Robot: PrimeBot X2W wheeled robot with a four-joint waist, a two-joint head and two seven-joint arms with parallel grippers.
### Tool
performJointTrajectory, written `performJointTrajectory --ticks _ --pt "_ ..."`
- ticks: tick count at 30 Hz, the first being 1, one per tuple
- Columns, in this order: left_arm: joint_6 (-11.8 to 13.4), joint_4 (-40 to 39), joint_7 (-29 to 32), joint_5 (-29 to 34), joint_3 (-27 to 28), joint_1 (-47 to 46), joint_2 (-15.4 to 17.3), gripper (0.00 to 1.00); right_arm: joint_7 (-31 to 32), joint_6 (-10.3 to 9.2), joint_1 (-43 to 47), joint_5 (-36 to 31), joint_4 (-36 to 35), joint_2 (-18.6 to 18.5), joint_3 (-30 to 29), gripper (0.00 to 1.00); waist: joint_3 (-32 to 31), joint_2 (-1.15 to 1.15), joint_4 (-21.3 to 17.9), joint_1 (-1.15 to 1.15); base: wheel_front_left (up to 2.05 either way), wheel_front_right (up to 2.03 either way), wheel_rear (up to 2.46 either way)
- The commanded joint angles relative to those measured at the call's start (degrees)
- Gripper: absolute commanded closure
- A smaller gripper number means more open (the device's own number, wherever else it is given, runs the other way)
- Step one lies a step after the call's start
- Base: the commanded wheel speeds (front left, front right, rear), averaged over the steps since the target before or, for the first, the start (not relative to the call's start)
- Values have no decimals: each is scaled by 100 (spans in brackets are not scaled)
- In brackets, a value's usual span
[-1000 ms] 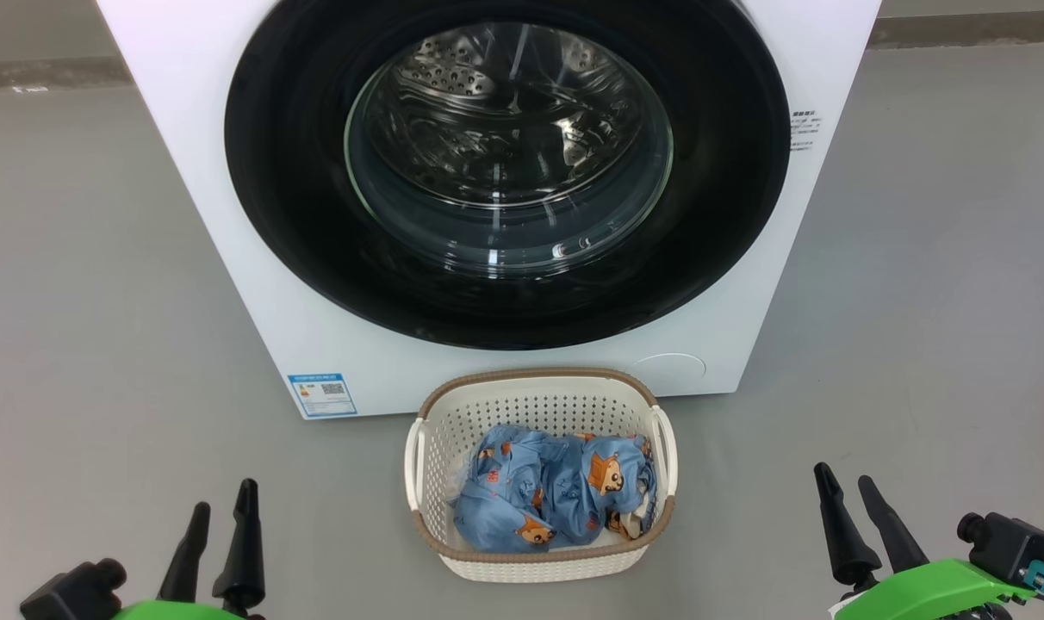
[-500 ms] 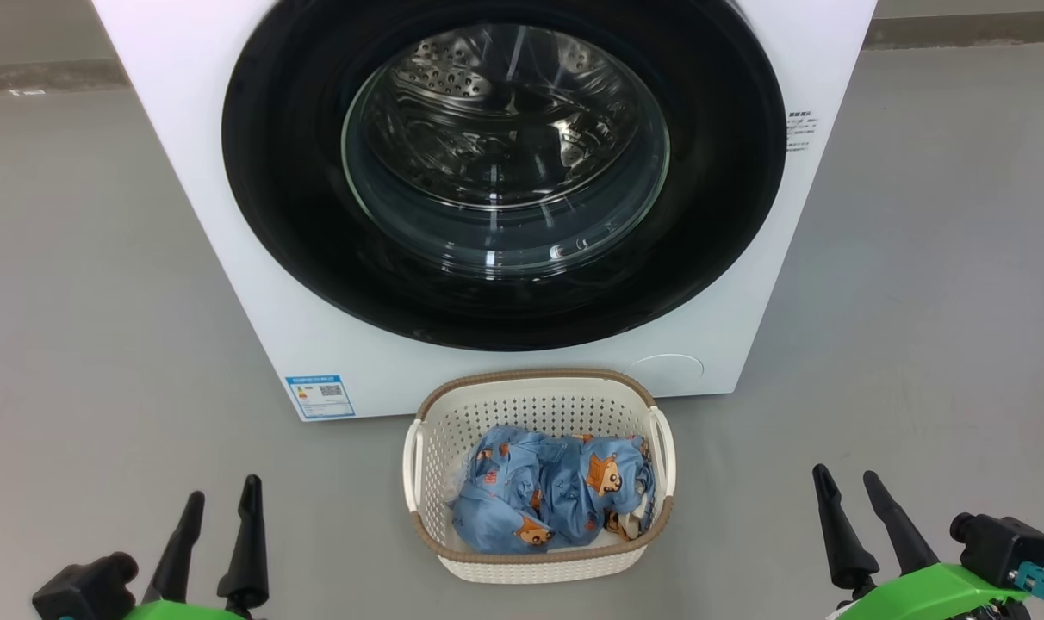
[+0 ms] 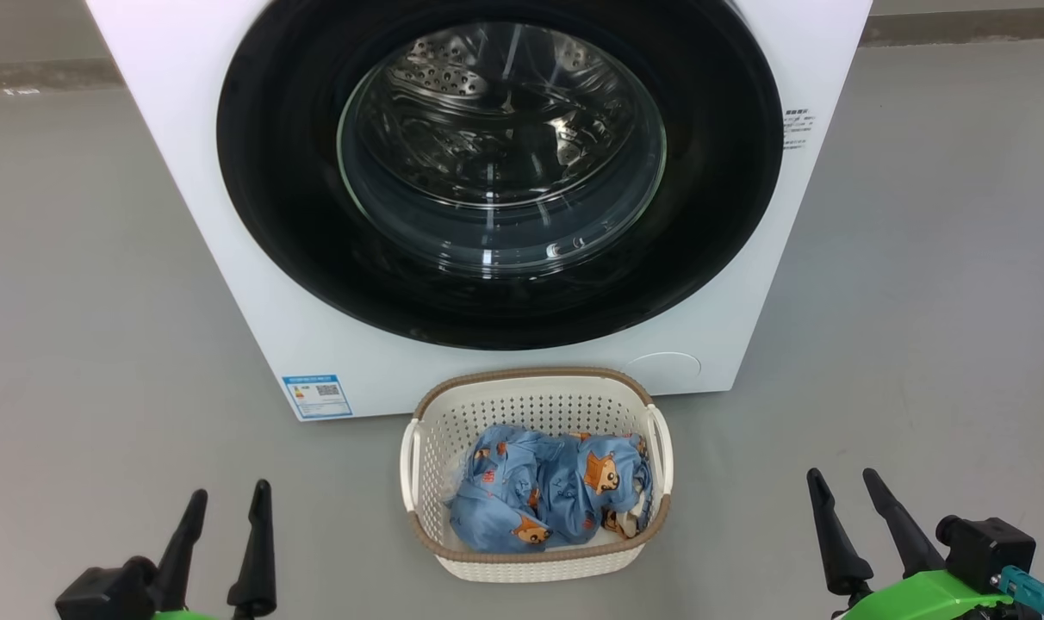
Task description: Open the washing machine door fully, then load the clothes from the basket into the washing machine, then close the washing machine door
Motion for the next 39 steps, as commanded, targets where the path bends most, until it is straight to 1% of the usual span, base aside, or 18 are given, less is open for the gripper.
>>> performJointTrajectory --ticks 1,7,20,27,33,39 --pt "-15 -162 -77 152 167 -104 149 0 -94 8 -35 -145 -166 -88 117 0 4 0 -5 0 0 0 0" --pt "-17 -112 -178 418 156 -114 201 0 -194 9 -15 -483 -199 -102 71 0 20 0 -29 0 0 0 0" --pt "-17 107 -182 393 249 -169 220 0 -199 9 82 -491 -221 -74 -132 0 41 0 -60 0 0 0 0" --pt "-17 207 -182 691 291 -215 225 0 -199 9 75 -508 -241 -47 -169 0 69 0 -66 0 4 4 -8" --pt "-17 203 -182 797 256 -248 195 0 -199 9 57 -532 -259 -34 -194 0 85 0 -48 0 44 44 -88" --pt "-17 187 -182 813 284 -248 205 0 -199 9 42 -537 -271 -17 -188 0 79 0 -28 0 91 91 -182"
